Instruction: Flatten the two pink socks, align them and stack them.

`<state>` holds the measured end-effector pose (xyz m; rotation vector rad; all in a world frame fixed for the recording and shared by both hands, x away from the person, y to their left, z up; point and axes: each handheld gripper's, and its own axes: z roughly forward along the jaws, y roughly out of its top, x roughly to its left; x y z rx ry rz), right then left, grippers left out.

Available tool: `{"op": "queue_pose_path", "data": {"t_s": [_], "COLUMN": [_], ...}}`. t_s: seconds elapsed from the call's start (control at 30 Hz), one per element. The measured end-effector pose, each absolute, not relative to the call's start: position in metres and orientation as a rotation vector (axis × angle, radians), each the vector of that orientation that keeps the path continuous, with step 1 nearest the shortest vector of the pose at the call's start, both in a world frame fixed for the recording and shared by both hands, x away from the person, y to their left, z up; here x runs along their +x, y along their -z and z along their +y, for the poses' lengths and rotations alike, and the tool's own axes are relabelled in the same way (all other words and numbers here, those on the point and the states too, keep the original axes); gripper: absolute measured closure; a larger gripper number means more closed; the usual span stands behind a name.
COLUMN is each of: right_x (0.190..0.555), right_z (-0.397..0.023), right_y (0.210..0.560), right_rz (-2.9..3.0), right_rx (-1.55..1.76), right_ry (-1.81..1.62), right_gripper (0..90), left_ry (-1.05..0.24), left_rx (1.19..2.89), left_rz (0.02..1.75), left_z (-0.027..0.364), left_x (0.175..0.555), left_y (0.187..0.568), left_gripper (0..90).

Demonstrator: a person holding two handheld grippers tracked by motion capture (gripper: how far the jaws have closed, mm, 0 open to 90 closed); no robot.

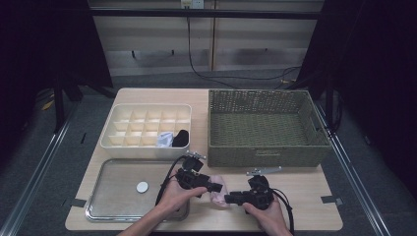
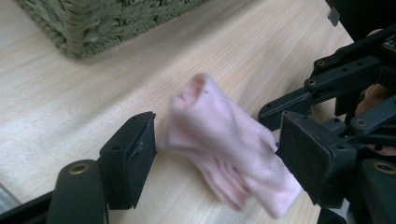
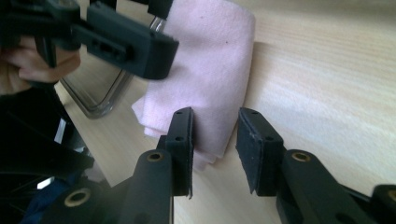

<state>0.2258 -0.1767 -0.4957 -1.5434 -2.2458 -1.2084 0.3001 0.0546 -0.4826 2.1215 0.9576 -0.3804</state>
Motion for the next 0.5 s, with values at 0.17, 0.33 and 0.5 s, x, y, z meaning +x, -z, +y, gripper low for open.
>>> {"op": "queue_pose_path", "data": {"t_s": [0.17,0.33,0.5], "right_x": [0.226,0.226,0.227], "right_z": [-0.172,-0.171,-0.169], "right_y": [0.497,0.497,0.499], "right_rz": [-2.249,-2.255,-2.262], "right_rx": [-1.535,-1.520,-1.515], "right_ry": [1.209,1.206,1.204], "right_gripper": [67.7,68.1,69.0], "left_ry": [0.359,0.385,0.417], "left_rx": [2.174,2.173,2.162], "left_rz": [0.958,0.963,0.942], "left_z": [0.055,0.055,0.055], "left_x": [0.302,0.302,0.303], "left_y": [0.486,0.490,0.492], "left_gripper": [28.3,31.3,37.5]}}
